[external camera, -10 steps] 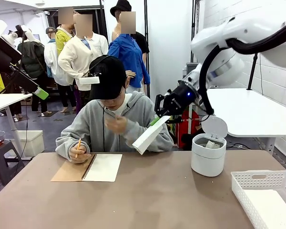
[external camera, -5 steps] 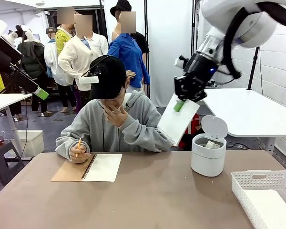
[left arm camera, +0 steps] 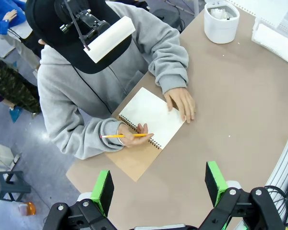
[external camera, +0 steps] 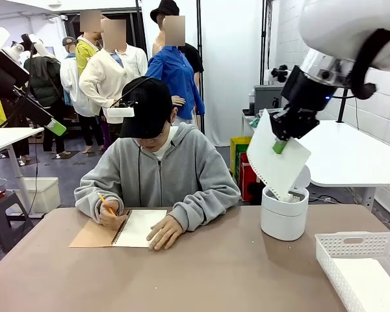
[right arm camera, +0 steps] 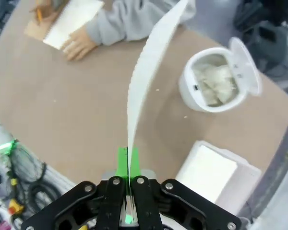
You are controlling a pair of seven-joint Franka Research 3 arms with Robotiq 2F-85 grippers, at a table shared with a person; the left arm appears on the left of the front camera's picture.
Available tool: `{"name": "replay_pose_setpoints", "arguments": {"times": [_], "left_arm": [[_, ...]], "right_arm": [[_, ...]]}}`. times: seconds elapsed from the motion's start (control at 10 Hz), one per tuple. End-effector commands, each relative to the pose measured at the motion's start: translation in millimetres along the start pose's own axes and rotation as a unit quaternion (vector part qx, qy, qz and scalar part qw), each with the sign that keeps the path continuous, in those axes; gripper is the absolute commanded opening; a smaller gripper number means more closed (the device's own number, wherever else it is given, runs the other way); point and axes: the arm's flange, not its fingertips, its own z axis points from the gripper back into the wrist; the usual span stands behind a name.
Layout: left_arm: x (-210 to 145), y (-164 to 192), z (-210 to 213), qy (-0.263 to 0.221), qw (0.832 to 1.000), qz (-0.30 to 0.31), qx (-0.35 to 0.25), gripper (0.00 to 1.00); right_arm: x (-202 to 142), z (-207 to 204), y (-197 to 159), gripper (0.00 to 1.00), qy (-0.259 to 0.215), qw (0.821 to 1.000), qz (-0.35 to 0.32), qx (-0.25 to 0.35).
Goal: Sort the paper based on its condition.
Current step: If a person hands you a paper, place it in the Organizing basket , and if it's crumpled, put it in the Trash can.
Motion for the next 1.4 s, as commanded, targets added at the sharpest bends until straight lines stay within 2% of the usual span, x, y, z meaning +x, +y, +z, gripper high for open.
{"name": "replay_pose_setpoints", "arguments": {"times": [0.0, 0.3, 0.4, 0.5, 0.6, 1.0, 1.1, 1.3], "left_arm": [[-0.2, 0.6, -0.4, -0.004, 1.000, 0.001, 0.003, 1.00], [-0.2, 0.6, -0.4, -0.004, 1.000, 0.001, 0.003, 1.00], [-0.2, 0.6, -0.4, -0.004, 1.000, 0.001, 0.003, 1.00], [-0.2, 0.6, -0.4, -0.004, 1.000, 0.001, 0.003, 1.00], [-0.2, 0.6, -0.4, -0.004, 1.000, 0.001, 0.003, 1.00], [-0.2, 0.6, -0.4, -0.004, 1.000, 0.001, 0.003, 1.00], [-0.2, 0.6, -0.4, -0.004, 1.000, 0.001, 0.003, 1.00], [-0.2, 0.6, -0.4, -0.004, 1.000, 0.001, 0.003, 1.00]], "right_arm": [[-34.2, 7.9, -0.3, 0.00, -0.007, 0.999, -0.024, -0.046], [-72.7, 11.5, -19.4, 0.00, 0.043, 0.995, -0.063, -0.058], [-78.8, 12.4, -28.6, 0.00, 0.055, 0.995, -0.077, -0.042], [-71.6, 11.6, -36.7, 0.00, 0.050, 0.994, -0.100, -0.007], [-72.0, 11.6, -21.7, 0.00, 0.038, 0.996, -0.059, -0.047], [-74.4, 12.4, -25.4, 0.00, 0.044, 0.996, -0.065, -0.038], [-78.8, 4.2, -47.6, 0.00, 0.069, 0.996, -0.045, -0.031], [-107.7, -5.6, -78.0, 0.00, 0.075, 0.994, -0.067, -0.043]]}}
